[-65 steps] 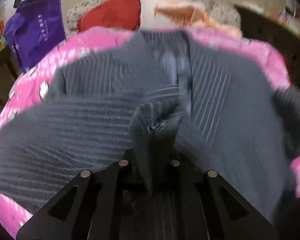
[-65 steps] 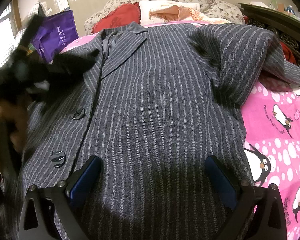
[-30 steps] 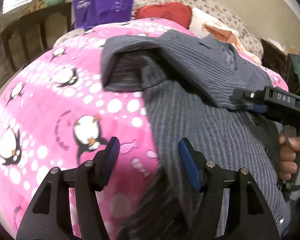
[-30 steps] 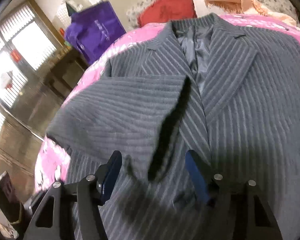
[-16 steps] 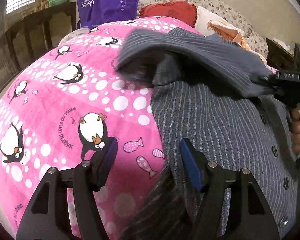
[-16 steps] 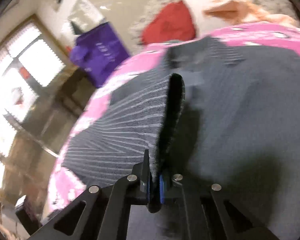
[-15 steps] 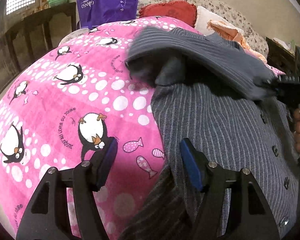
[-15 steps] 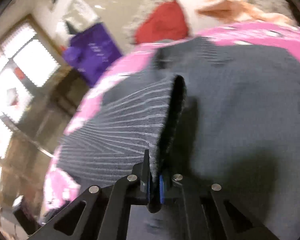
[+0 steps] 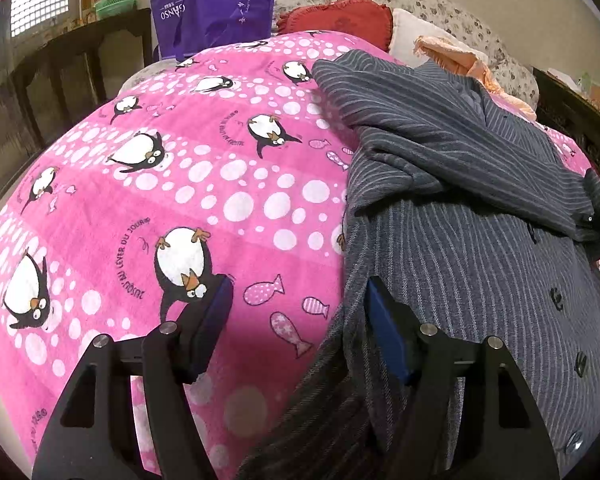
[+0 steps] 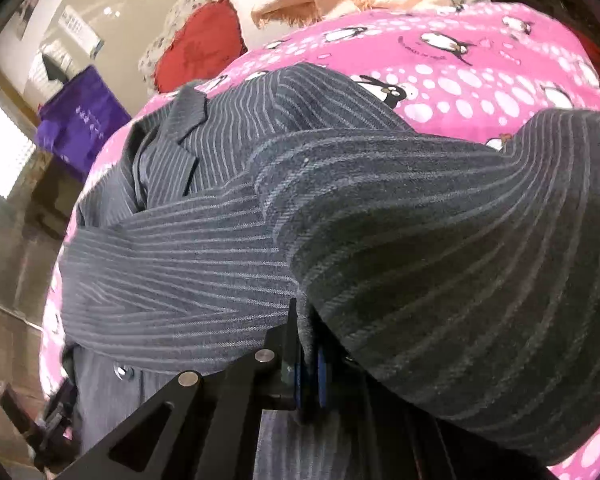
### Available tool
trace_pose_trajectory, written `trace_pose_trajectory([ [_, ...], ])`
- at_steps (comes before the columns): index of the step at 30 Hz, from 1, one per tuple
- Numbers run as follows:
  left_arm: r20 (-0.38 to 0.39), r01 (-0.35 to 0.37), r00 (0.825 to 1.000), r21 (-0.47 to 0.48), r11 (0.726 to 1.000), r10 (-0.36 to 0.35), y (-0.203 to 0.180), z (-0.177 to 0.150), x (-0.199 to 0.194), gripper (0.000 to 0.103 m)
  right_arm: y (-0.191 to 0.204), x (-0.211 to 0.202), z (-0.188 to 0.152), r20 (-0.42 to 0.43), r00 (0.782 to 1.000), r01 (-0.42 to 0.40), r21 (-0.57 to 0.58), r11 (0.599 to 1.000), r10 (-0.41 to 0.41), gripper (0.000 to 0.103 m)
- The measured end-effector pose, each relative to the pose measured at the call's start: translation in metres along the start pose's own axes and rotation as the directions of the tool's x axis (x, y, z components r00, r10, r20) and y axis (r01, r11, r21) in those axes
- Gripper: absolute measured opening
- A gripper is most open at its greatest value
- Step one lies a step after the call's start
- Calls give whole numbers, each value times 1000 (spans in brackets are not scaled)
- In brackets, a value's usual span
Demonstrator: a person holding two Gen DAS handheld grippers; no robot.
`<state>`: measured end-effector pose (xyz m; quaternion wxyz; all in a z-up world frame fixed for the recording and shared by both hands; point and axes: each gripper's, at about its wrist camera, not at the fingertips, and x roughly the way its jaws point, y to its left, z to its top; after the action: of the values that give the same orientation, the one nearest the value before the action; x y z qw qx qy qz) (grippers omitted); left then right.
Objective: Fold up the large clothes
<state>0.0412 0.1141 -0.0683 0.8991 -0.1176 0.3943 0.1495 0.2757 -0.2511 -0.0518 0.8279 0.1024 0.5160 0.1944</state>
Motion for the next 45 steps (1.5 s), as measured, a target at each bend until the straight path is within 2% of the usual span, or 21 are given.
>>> trace_pose_trajectory([
  [2,-1,0,1000,0,1000,0,0,0,0,69,-6,0,-3,8,1000,-28,51,998,27,4],
  [4,-1,-1,1000,2,1000,1,-1,0,0,69,-7,2,-8,-24,999,-21,23,1000,21,4],
  [8,-8,7,1000,-11,1000,-7,3,4,-3,69,-19,-12,-14,-7,997,-69,114,991,71,8],
  [10,10,8,1000,-27,1000,-8,3,13,-10,69,-17,-28,-21,18,998,-55,115,992,54,9],
  [13,74,22,997,-19,1000,-21,0,42,-23,69,7,-57,-34,76,997,2,-2,1000,-2,10],
  [16,119,50,992,-2,999,-49,-14,83,-22,69,38,-74,-42,146,989,36,-137,990,-16,12],
  [18,142,81,987,-19,997,-77,-22,111,-16,69,53,-81,-46,226,972,112,-189,975,-68,12],
  [20,130,116,985,-39,992,-110,-30,134,2,67,62,-80,-42,294,954,120,-208,971,-55,12],
  [21,103,124,988,-45,991,-119,-36,144,17,63,64,-78,-41,305,951,119,-206,971,-51,12],
  [22,92,108,990,-37,994,-104,-42,150,27,51,68,-72,-37,305,950,128,-205,970,-61,12],
  [23,82,79,994,-16,997,-78,-49,154,38,47,74,-67,-35,311,946,158,-199,967,-90,12],
  [26,71,57,996,5,998,-57,-62,154,61,47,90,-68,-38,388,915,192,-175,966,-112,12],
  [27,60,47,997,13,999,-48,-66,152,70,47,96,-62,-38,396,911,205,-196,959,-114,12],
  [29,49,9,999,22,1000,-10,-70,148,85,47,95,-35,-28,321,941,184,-216,959,-108,12],
  [30,48,-8,999,13,1000,7,-69,146,90,47,87,-16,-22,269,954,188,-193,963,-133,12],
  [33,1,-20,1000,-40,999,20,-60,137,110,47,61,19,-12,228,947,262,-138,955,-227,12],
  [35,2,-11,1000,-56,998,11,-57,136,114,48,48,28,-13,227,956,217,-115,969,-188,12],
  [39,-5,-55,998,-21,998,55,-63,137,118,50,48,31,-14,239,952,224,-118,967,-191,12],
  [42,-15,-62,998,-6,998,62,-64,139,118,51,47,30,-15,237,954,213,-117,970,-181,13],
  [45,-34,-70,997,20,997,70,-65,145,101,51,59,15,-17,228,947,263,-136,955,-228,14],
])
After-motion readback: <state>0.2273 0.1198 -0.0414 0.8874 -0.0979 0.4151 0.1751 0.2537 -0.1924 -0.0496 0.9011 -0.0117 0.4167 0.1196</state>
